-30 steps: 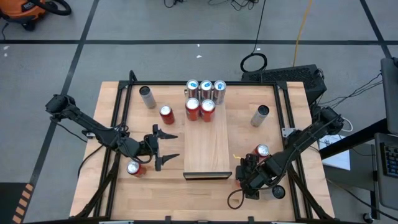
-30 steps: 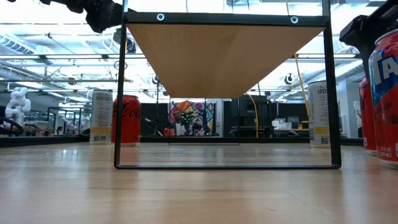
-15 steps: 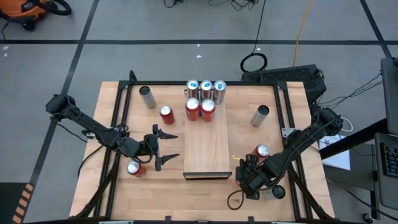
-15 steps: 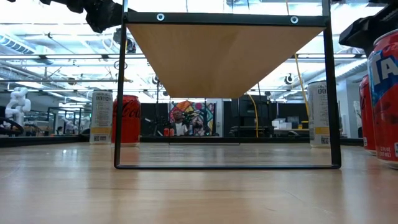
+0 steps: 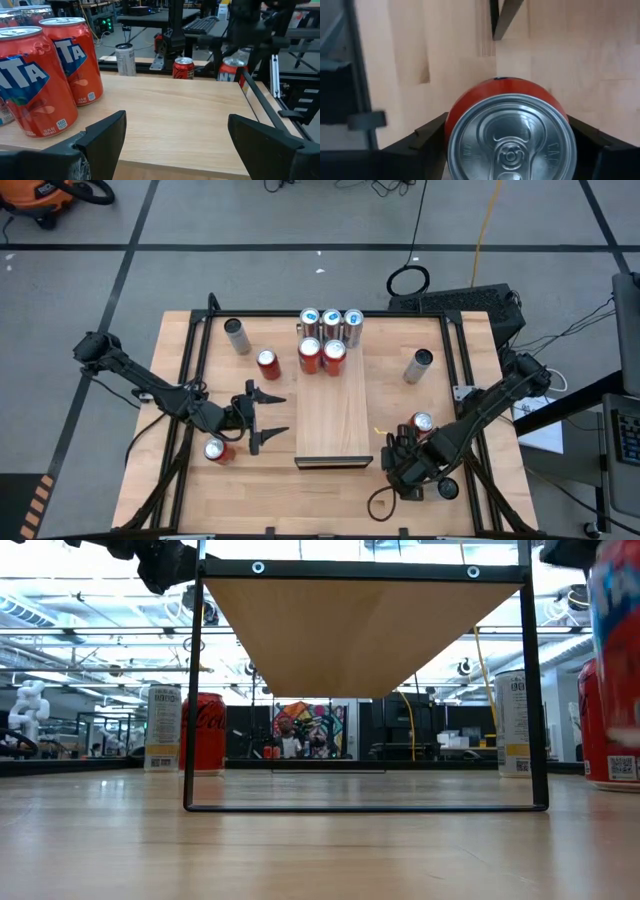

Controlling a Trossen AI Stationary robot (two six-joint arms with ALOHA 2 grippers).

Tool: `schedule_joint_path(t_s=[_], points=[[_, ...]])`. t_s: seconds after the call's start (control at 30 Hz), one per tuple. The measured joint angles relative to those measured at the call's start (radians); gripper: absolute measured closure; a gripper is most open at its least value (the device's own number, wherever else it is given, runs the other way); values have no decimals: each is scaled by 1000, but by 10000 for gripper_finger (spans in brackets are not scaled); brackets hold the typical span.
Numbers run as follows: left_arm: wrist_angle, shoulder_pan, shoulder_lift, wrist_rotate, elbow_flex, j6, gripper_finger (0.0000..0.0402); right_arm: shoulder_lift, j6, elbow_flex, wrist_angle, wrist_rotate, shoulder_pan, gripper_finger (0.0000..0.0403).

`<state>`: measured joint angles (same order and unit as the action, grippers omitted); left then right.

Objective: Place canned beverage on shelf
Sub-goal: Put the red soda can on the shelf aligned with the other red soda can

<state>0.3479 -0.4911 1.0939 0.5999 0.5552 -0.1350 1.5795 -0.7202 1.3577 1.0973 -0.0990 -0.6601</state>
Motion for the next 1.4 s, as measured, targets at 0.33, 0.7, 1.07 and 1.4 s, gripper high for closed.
schedule_joint_path(t_s=[0.33,0.7,1.07,1.4], points=[[17,0,0,0,0,-16,55,0,154,337,234,52,0,130],[167,0,3,-52,0,-9,55,-2,373,590,339,-192,0,130],[458,-7,207,-54,50,261,43,-2,699,593,126,-378,35,129],[465,-18,325,-93,155,361,42,-1,962,502,-162,-376,94,128]])
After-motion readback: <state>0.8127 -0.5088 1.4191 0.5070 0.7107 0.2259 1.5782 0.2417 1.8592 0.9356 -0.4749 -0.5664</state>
